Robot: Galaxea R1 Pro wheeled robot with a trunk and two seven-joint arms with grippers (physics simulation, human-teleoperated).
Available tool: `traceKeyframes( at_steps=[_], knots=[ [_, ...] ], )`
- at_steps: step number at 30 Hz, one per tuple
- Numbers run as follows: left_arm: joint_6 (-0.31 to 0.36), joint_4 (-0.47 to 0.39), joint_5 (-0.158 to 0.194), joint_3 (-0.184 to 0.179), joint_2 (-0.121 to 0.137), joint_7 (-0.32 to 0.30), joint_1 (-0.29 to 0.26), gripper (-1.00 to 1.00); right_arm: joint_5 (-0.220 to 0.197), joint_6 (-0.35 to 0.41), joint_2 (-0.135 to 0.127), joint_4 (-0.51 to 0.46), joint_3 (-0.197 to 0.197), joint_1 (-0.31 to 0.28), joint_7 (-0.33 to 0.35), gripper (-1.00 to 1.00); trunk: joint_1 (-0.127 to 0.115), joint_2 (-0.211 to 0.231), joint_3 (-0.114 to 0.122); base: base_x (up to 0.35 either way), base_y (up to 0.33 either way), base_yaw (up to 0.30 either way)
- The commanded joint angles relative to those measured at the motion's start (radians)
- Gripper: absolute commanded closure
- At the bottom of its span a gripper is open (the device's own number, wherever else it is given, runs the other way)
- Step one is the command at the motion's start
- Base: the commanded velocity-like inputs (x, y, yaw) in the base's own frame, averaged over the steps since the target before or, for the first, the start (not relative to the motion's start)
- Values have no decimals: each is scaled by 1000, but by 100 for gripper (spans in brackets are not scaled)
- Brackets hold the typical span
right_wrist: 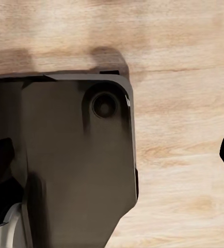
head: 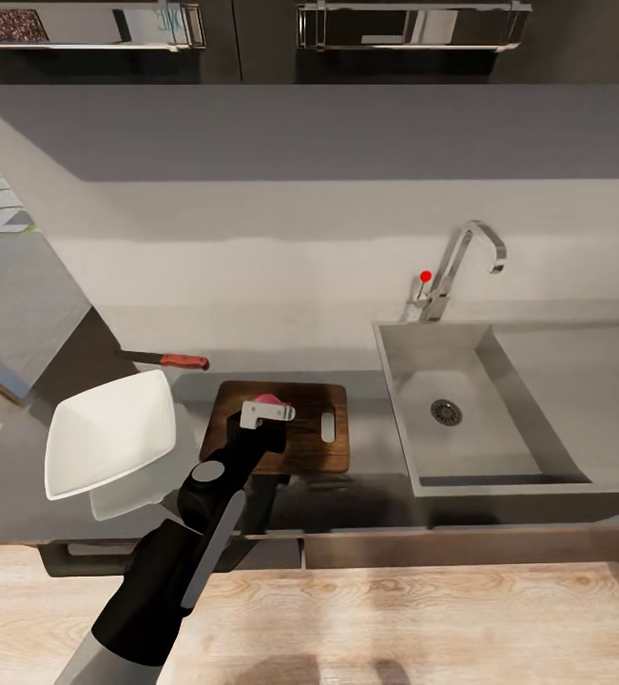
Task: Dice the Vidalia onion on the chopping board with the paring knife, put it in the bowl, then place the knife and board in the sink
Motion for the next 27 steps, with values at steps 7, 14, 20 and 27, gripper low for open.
traceKeyframes(
  at_steps=[7, 14, 20, 27],
  knots=[
    [4, 0, 11, -1, 0, 9, -1, 100, 4, -3, 1, 0, -8, 0, 7, -100, 1, -2, -1, 0, 0, 0],
    [4, 0, 9, -1, 0, 10, 0, 100, 4, -3, 1, 0, -8, 0, 7, -100, 1, -2, -1, 0, 0, 0],
    [4, 0, 9, -1, 0, 11, 0, -100, 4, -3, 1, 0, -8, 0, 7, -100, 1, -2, -1, 0, 0, 0],
    [4, 0, 9, -1, 1, 9, 1, -100, 4, -3, 1, 0, -8, 0, 7, -100, 1, -2, -1, 0, 0, 0]
  ],
)
